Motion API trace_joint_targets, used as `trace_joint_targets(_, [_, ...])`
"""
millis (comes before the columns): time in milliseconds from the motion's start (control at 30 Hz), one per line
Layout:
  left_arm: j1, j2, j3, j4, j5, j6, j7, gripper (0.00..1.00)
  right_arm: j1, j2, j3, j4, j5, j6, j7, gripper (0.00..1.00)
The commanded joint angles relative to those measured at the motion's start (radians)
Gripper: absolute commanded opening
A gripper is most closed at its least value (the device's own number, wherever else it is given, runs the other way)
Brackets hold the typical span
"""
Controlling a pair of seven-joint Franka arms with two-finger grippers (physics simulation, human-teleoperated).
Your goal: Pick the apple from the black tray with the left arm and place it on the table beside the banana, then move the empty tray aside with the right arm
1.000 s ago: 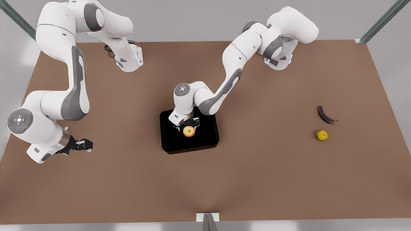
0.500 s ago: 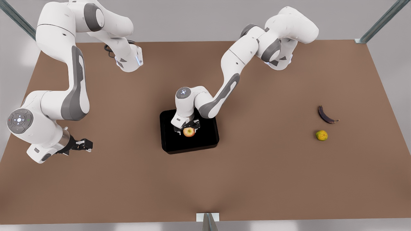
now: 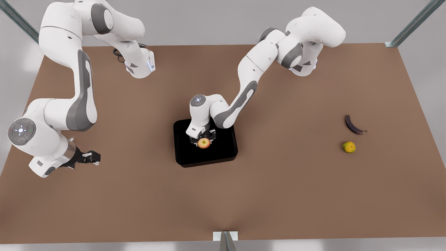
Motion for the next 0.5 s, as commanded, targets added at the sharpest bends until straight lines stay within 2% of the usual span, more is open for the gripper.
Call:
trace_joint_targets(0, [-0.005, -0.037, 0.0, 0.0, -0.002, -0.09, -0.078, 0.73, 0.002, -0.002, 0.0, 0.001, 0.001, 0.0, -0.003, 1.0])
trace_joint_targets(100, [0.032, -0.158, -0.002, 0.001, -0.087, -0.299, 0.09, 0.72, 0.002, 0.0, 0.0, 0.001, -0.001, 0.0, -0.003, 1.0])
trace_joint_targets(133, [0.07, -0.211, -0.003, 0.001, -0.132, -0.391, 0.205, 0.73, 0.055, 0.0, 0.0, 0.001, 0.002, -0.002, 0.034, 1.0])
trace_joint_targets(233, [0.23, -0.35, -0.003, -0.037, -0.218, -0.587, 0.587, 0.73, 0.238, -0.003, 0.003, 0.097, 0.004, -0.142, 0.403, 1.0])
trace_joint_targets(300, [0.359, -0.471, -0.003, -0.229, -0.244, -0.533, 0.853, 0.73, 0.357, -0.002, 0.003, 0.126, 0.007, -0.152, 0.592, 1.0])
trace_joint_targets(400, [0.538, -0.53, -0.002, -0.325, -0.252, -0.5, 1.215, 0.73, 0.46, 0.018, 0.014, 0.142, 0.012, -0.154, 0.853, 1.0])
trace_joint_targets(467, [0.639, -0.585, -0.002, -0.5, -0.253, -0.328, 1.397, 0.73, 0.474, 0.032, 0.028, 0.14, 0.042, -0.158, 0.877, 1.0])
